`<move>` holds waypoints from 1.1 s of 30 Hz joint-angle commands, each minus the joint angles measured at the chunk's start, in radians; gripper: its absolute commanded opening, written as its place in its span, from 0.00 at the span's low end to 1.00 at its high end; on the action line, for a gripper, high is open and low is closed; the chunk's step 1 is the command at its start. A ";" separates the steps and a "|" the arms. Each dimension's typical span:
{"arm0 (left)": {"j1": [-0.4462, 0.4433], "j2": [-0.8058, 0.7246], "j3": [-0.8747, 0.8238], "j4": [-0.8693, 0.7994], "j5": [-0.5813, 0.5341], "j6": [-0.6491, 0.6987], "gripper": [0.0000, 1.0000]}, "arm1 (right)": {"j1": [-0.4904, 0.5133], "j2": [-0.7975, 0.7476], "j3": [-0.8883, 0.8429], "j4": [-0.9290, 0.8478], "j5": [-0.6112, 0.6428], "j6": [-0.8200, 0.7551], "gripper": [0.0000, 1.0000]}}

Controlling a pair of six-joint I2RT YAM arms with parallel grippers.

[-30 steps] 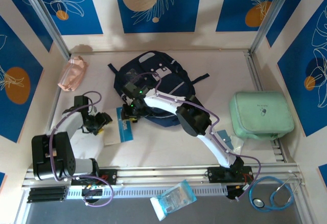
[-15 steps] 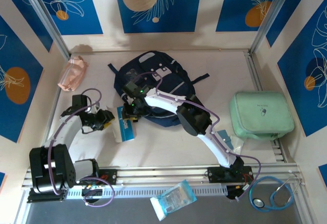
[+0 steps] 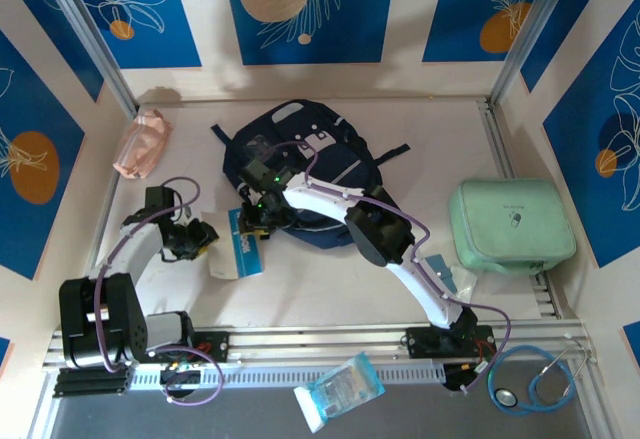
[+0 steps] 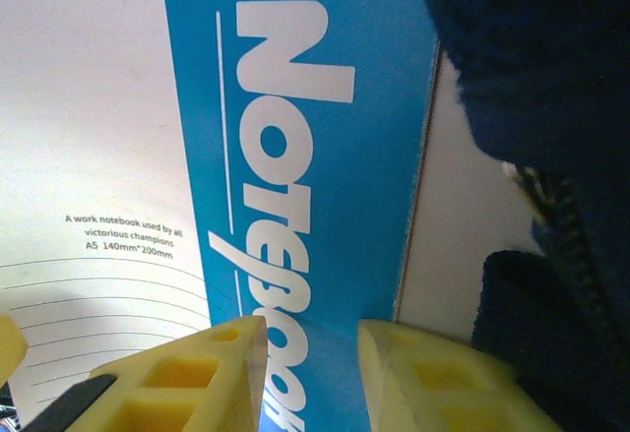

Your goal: Pack books, pencil case, and school supplies into a backpack

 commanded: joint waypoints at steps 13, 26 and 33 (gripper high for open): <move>-0.014 0.003 0.018 -0.037 -0.013 0.019 0.07 | 0.022 0.033 0.009 -0.069 0.040 -0.001 0.34; -0.017 -0.172 0.283 -0.240 -0.154 0.021 0.00 | 0.002 -0.360 -0.100 -0.022 0.169 -0.074 0.50; -0.021 -0.245 0.265 0.098 0.133 -0.249 0.00 | -0.095 -0.649 -0.495 0.299 0.037 -0.034 0.55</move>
